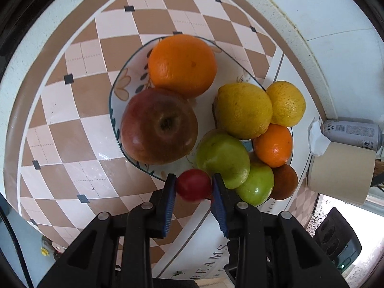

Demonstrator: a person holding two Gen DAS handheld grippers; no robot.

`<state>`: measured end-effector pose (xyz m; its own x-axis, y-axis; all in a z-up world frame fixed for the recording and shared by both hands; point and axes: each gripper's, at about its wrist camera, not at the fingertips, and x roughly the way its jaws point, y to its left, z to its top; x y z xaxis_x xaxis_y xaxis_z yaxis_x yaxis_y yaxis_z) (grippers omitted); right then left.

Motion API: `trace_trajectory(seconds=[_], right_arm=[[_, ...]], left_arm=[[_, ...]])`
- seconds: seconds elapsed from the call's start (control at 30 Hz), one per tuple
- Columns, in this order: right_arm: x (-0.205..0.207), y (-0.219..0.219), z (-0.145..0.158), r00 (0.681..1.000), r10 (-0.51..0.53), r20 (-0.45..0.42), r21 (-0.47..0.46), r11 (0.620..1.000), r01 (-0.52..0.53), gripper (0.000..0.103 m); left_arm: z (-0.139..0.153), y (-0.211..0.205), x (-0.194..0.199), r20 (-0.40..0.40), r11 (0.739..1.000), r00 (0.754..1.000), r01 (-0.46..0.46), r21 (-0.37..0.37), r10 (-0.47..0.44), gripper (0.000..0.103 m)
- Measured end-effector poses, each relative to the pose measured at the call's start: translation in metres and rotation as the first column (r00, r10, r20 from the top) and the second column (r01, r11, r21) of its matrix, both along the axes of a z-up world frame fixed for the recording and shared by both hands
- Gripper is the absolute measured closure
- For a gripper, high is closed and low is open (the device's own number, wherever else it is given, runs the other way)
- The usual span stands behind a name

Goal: Organize fruits
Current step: 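Carry both cherry tomatoes onto the plate and open both tools, then lift both open tools away from the plate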

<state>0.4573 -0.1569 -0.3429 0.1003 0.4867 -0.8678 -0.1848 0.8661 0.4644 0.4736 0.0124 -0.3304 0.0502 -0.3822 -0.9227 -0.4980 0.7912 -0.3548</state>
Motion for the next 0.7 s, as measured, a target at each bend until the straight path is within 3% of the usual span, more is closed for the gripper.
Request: trace_trajectory(seconds=[0.17, 0.43, 0.53, 0.63, 0.7], right_arm=[[0.002, 0.004, 0.002, 1.000, 0.000, -0.011, -0.011, 1.000, 0.000, 0.067], [-0.009, -0.002, 0.022, 1.000, -0.018, 0.019, -0.026, 0.999, 0.018, 0.046], [-0.013, -0.013, 0.036, 0.998, -0.038, 0.052, -0.050, 0.998, 0.041, 0.041], [-0.017, -0.025, 0.052, 0.994, -0.047, 0.099, -0.126, 0.990, 0.060, 0.019], [-0.020, -0.030, 0.061, 0.992, -0.047, 0.121, -0.165, 0.984, 0.067, 0.015]], left_arm=[[-0.002, 0.002, 0.000, -0.014, 1.000, 1.000, -0.007, -0.013, 0.007, 0.071], [0.011, 0.007, -0.010, 0.003, 1.000, 1.000, 0.012, 0.020, -0.012, 0.063], [0.019, 0.005, -0.019, 0.015, 0.996, 0.999, 0.050, 0.079, -0.051, 0.062], [0.031, 0.002, -0.029, 0.032, 0.978, 0.992, 0.113, 0.174, -0.120, 0.061], [0.040, 0.000, -0.036, 0.045, 0.954, 0.984, 0.154, 0.257, -0.171, 0.048]])
